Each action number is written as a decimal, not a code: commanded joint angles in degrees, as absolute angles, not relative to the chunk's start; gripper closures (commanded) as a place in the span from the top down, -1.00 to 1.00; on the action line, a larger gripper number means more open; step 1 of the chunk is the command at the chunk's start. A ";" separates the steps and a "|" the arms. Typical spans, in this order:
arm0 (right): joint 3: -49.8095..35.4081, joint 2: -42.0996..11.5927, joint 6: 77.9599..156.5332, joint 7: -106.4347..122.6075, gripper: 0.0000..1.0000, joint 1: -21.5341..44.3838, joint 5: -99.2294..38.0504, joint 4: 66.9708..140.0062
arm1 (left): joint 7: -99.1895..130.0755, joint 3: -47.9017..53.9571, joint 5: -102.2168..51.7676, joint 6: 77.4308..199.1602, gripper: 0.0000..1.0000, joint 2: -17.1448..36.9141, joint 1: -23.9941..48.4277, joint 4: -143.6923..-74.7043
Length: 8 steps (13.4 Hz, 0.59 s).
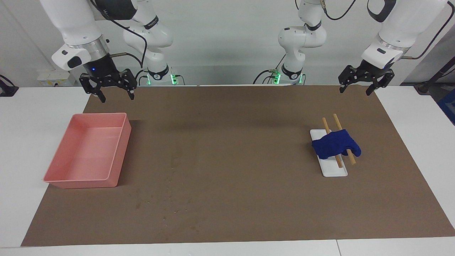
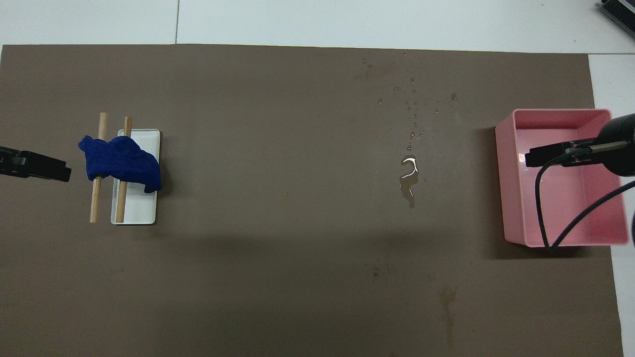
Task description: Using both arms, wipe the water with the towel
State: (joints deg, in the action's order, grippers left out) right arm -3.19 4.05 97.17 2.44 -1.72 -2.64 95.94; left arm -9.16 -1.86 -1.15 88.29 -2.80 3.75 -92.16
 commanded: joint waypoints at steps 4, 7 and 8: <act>-3.34 4.66 96.15 2.90 1.00 -2.11 -3.52 95.89 | -9.93 -2.20 -0.70 90.17 1.00 -3.60 3.87 -93.43; -3.34 4.75 96.15 2.90 1.00 -2.11 -3.52 95.89 | -9.41 -2.29 1.65 93.24 1.00 -3.43 4.21 -93.78; -3.34 4.75 96.15 2.90 1.00 -2.11 -3.52 95.89 | -9.14 -2.29 2.63 95.69 1.00 -3.08 4.31 -94.56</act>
